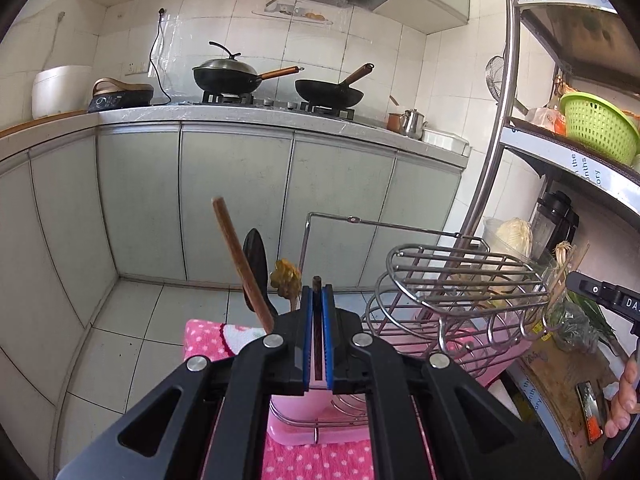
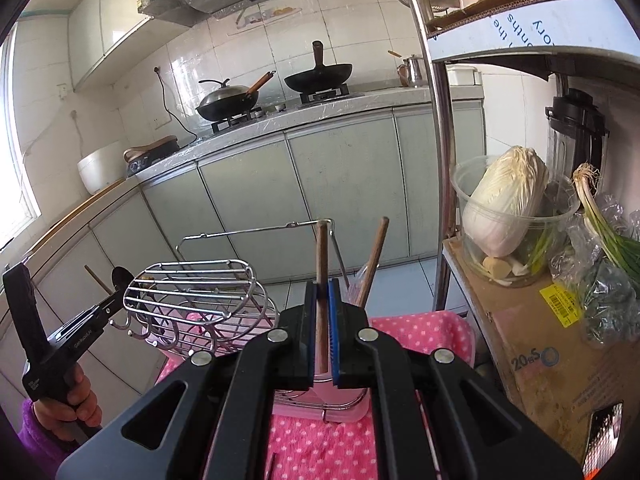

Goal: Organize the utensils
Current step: 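Lower both chopsticks into the pink cup and open both grippers, then lower the right gripper onto the last dark chopstick and close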

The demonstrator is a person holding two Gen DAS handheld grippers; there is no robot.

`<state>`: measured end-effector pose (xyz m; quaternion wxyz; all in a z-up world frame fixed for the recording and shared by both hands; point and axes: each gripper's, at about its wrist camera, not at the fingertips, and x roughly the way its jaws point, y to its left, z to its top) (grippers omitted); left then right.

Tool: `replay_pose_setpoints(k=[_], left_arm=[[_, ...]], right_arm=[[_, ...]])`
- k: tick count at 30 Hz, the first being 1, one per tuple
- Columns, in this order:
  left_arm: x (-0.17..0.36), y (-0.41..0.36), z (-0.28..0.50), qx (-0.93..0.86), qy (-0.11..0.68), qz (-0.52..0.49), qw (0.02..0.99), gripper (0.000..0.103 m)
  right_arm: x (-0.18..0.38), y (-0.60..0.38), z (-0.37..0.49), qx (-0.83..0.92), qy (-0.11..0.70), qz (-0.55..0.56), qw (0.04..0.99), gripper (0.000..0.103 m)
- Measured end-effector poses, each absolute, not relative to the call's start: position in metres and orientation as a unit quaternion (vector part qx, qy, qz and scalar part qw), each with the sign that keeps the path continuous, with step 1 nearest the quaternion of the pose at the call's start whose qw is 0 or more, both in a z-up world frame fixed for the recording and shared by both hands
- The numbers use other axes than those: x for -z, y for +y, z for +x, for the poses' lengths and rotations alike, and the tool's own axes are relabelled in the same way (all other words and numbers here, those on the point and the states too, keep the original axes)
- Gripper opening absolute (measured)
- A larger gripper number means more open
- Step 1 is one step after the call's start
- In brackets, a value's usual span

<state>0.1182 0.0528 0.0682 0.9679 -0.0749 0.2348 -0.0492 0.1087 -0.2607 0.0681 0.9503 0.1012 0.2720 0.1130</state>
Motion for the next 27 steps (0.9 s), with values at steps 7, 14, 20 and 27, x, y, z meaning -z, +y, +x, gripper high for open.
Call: replay_pose_setpoints(k=[7, 14, 20, 27], left_arm=[[-0.063, 0.062, 0.116, 0.059, 0.254, -0.095, 0.961, 0.022], [-0.077, 0.070, 0.098, 0.066, 0.236, -0.109, 0.963, 0.022], [-0.089, 0.071, 0.078, 0.073, 0.225, -0.111, 0.965, 0.022], [-0.094, 0.071, 0.053, 0.085, 0.220, -0.116, 0.965, 0.022]], right_arm=[[-0.061, -0.266, 0.109, -0.110, 0.299, 0.116, 0.941, 0.007], [-0.068, -0.272, 0.096, -0.109, 0.286, 0.128, 0.943, 0.027], [-0.074, -0.274, 0.079, -0.110, 0.276, 0.129, 0.946, 0.027], [-0.072, -0.274, 0.051, -0.116, 0.274, 0.137, 0.945, 0.027]])
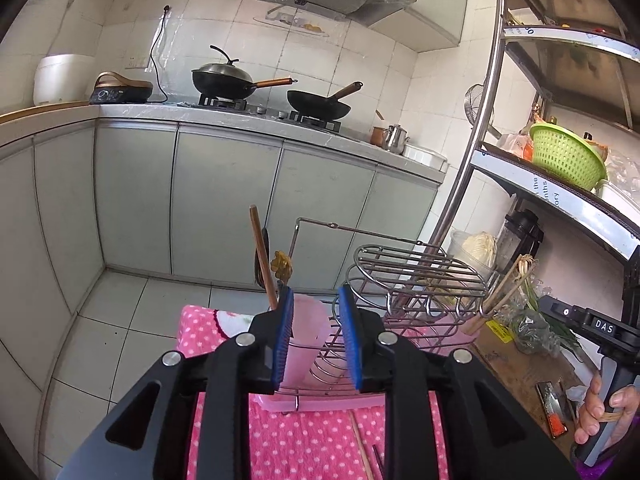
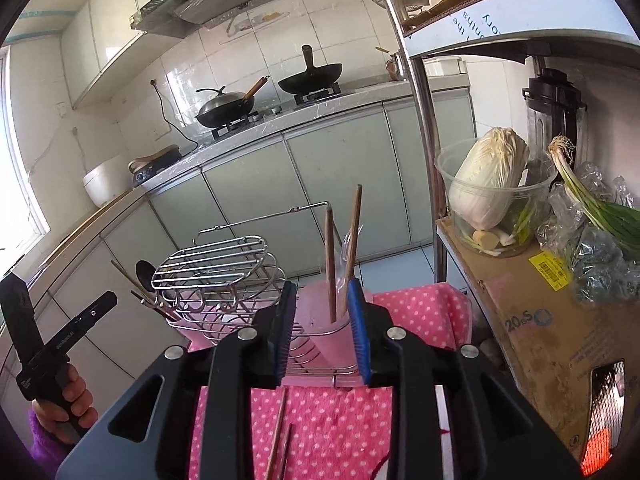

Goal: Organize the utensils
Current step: 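Lower the right gripper onto the last dark chopstick and close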

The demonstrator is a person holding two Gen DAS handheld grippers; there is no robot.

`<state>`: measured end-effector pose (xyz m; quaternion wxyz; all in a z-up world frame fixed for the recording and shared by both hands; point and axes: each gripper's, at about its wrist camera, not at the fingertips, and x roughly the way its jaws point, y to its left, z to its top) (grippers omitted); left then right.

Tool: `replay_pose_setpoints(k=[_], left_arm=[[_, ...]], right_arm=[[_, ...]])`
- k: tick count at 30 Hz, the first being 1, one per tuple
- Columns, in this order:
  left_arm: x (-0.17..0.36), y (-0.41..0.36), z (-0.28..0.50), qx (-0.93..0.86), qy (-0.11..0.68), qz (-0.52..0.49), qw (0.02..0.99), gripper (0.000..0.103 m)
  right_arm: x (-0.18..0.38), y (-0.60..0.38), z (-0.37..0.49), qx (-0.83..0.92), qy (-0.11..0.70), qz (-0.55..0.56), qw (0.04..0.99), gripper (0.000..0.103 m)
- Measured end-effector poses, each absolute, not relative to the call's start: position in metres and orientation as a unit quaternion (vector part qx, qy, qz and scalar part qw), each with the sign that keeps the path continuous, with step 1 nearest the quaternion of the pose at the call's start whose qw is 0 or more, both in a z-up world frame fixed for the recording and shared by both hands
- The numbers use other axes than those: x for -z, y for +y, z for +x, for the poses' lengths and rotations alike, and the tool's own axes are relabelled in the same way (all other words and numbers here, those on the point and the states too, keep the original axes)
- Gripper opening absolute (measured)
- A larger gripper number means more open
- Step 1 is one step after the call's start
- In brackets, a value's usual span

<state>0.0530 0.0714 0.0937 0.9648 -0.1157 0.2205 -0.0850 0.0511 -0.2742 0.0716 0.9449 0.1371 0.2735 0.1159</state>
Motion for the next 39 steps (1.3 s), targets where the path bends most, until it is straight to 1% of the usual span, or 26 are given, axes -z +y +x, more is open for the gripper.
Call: replay_pose_setpoints(k=[12, 21, 28, 35, 39], left_arm=[[-0.071, 0.067, 0.024, 0.096, 0.253, -0.122, 0.955, 0.022], [-0.045, 0.063, 0.020, 0.095, 0.286, -0.112, 0.947, 0.022], [-0.017, 0.063, 0.024, 0.092, 0.331, -0.110, 0.933, 0.022], [0.005, 0.065, 0.028, 0.094, 0.363, -0.119, 0.919, 0.022], [0.012, 0.067, 0.029, 0.099, 0.373, -0.128, 0.914, 0.022]], right_arm=[[-0.026, -0.260, 0.032, -0.131, 0.332, 0.147, 0.923, 0.027], [0.041, -0.222, 0.042, -0.161, 0.437, 0.141, 0.873, 0.027], [0.091, -0.201, 0.053, -0.170, 0.515, 0.156, 0.826, 0.027], [0.125, -0.185, 0.064, -0.182, 0.562, 0.178, 0.787, 0.027], [0.135, -0.175, 0.069, -0.173, 0.575, 0.162, 0.783, 0.027]])
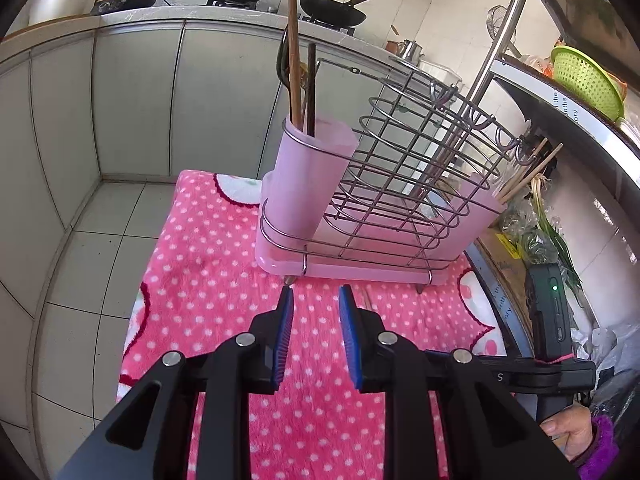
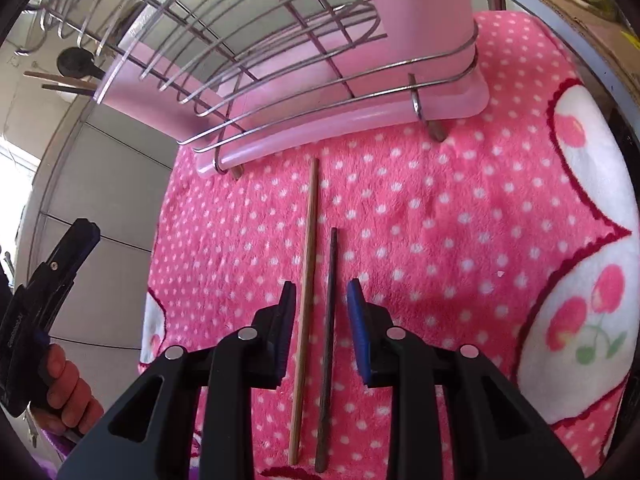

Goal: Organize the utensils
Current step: 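Lower the right gripper onto the last dark chopstick and close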

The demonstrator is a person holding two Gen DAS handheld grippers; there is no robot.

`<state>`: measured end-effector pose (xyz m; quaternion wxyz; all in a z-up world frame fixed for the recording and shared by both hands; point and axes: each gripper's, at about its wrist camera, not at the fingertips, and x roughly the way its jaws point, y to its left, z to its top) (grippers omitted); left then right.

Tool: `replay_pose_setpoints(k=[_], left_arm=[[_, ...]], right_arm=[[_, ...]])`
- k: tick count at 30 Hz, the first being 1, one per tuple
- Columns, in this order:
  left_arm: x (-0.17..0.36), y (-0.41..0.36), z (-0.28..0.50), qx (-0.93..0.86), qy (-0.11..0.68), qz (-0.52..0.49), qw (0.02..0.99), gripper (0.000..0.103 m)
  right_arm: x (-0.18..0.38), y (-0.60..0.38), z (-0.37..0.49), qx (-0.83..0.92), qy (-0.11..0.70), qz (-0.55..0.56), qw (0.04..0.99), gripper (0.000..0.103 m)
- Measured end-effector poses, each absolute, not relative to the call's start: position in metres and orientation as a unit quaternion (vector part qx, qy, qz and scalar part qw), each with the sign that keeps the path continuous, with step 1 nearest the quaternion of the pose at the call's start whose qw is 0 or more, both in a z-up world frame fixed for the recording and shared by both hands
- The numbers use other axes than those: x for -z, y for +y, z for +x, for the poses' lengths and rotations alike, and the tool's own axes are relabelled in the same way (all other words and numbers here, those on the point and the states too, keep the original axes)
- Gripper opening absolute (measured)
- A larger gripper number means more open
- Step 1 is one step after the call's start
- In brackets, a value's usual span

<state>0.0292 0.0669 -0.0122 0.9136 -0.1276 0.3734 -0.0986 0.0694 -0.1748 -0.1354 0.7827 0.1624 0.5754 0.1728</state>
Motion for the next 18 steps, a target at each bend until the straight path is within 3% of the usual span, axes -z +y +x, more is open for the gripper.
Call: replay_pose_setpoints(k=[5, 14, 16, 18], left_arm=[[0.018, 0.072, 0.030, 0.096, 0.378, -0.134, 0.911, 0.022], [0.030, 0.078, 0.036, 0.094, 0.405, -0.155, 0.896, 0.022], [0.031, 0.077, 0.037, 0.094, 0.408, -0.155, 0.895, 0.022], [0.033, 0.074, 0.038, 0.096, 0.412, -0.154, 0.893, 0.022]], right_arm=[[0.147, -0.164, 0.076, -0.167, 0.590, 0.147, 0.777, 0.019], [0.154, -0.148, 0.082, -0.152, 0.587, 0.110, 0.788, 0.017], [0.155, -0.145, 0.082, -0.148, 0.582, 0.097, 0.794, 0.007], [0.155, -0.146, 0.082, -0.150, 0.579, 0.101, 0.795, 0.005]])
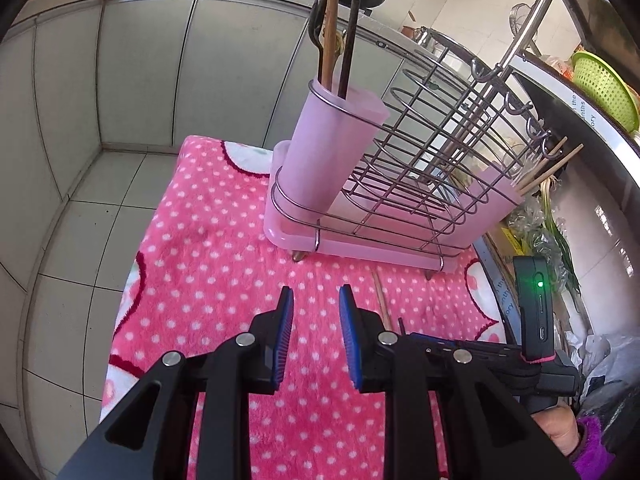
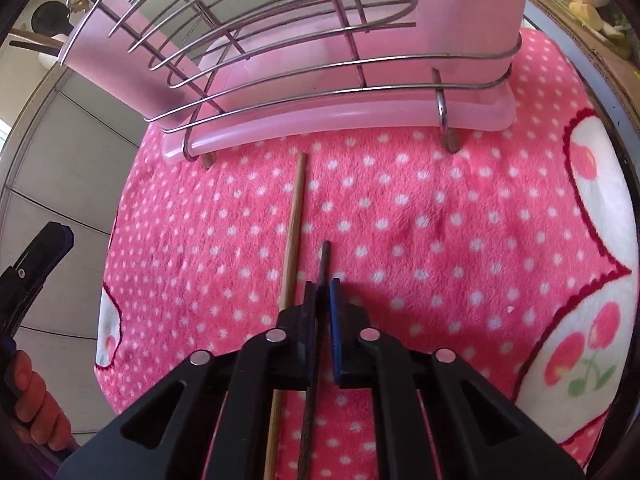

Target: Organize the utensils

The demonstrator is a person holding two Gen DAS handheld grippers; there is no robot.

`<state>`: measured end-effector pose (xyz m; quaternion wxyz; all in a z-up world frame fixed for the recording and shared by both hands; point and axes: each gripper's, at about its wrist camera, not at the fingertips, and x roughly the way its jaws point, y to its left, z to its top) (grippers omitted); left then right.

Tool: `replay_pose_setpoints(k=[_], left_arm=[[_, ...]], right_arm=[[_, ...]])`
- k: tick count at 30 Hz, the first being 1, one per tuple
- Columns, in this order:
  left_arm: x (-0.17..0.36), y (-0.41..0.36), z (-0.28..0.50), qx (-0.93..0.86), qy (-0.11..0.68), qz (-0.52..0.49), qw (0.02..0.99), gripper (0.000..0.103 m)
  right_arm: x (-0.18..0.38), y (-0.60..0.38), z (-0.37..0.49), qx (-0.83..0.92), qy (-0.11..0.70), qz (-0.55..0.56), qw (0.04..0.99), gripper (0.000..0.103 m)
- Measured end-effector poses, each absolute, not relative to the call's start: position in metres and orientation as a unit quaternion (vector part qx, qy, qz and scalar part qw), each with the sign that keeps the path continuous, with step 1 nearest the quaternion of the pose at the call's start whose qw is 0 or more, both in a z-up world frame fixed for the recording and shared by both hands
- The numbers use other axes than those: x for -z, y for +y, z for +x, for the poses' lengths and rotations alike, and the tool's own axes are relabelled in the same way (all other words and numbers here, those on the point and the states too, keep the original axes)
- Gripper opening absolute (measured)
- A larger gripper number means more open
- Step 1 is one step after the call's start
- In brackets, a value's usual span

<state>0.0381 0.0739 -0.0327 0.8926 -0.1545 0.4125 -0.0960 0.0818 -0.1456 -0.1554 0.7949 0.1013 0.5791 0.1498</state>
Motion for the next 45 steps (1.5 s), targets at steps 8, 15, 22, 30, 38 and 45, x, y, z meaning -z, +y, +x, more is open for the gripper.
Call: replay_pose_setpoints(k=[8, 15, 22, 30, 38, 45], left_arm=[[0.046, 0.057, 0.052, 0.117, 0.452, -0.171, 0.868, 0.022], [0.063, 0.004, 0.089, 0.154, 0.518, -0.130, 0.832, 0.022], [0.094, -0.041, 0.128, 0.144, 0.584, -0.090, 0.794, 0.022], [0.112, -0.065, 0.148, 0.116, 0.606, -0.057, 0.785, 0.021], [0.112, -0.083, 0.150, 0.107, 0.588, -0.012, 0.801, 0.007], [0.084, -0.068, 0.130, 0.136, 0.552, -0.057, 0.821, 0.006]], right_arm=[[0.142, -0.184, 0.077, -0.134, 0.557, 0.127, 0.810, 0.005], [0.138, -0.223, 0.077, -0.105, 0.543, 0.147, 0.820, 0.005], [0.148, -0.243, 0.076, -0.102, 0.545, 0.174, 0.813, 0.005], [0.150, -0.246, 0.075, -0.113, 0.544, 0.183, 0.811, 0.005], [0.151, -0.244, 0.076, -0.115, 0.539, 0.182, 0.814, 0.005], [0.141, -0.251, 0.069, -0.120, 0.524, 0.194, 0.821, 0.005]])
